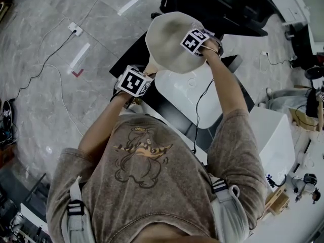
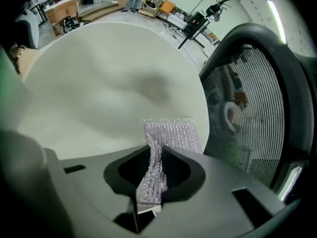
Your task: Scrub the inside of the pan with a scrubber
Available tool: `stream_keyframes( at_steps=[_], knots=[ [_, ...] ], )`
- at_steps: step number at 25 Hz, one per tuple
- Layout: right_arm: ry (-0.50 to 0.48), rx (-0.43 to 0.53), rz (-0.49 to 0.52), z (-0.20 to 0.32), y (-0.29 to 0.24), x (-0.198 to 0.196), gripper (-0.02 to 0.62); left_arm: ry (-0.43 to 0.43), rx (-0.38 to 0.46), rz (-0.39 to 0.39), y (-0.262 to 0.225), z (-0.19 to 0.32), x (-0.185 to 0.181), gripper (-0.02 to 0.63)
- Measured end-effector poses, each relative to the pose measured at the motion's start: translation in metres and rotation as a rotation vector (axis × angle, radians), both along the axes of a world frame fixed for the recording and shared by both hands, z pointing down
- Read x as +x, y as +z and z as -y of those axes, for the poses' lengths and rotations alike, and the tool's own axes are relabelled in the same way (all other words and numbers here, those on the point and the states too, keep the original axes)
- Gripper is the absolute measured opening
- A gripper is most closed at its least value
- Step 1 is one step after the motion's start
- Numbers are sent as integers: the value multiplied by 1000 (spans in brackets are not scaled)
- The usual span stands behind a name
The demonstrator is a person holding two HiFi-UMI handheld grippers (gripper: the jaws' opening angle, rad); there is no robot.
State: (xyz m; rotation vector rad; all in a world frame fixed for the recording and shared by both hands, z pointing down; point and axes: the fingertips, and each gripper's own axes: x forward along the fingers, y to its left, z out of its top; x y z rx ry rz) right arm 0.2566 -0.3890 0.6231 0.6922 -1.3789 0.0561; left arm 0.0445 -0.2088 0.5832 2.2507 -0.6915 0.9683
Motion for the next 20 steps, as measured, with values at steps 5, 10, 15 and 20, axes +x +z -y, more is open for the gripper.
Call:
stream_keyframes(
  at_steps=[5, 10, 15, 20],
  knots=[
    [14, -86, -52, -26, 2, 12, 89, -2, 3, 3, 0, 1, 0, 201],
    [3, -218, -89, -55, 8, 14, 89, -1, 9, 4, -1, 0, 1, 201],
    [11, -355, -94, -84, 15, 11, 89, 7, 16, 15, 0, 0, 2, 201],
    [34, -474, 20, -115, 29, -17, 89, 1, -10, 6, 0, -1, 1, 201]
  ],
)
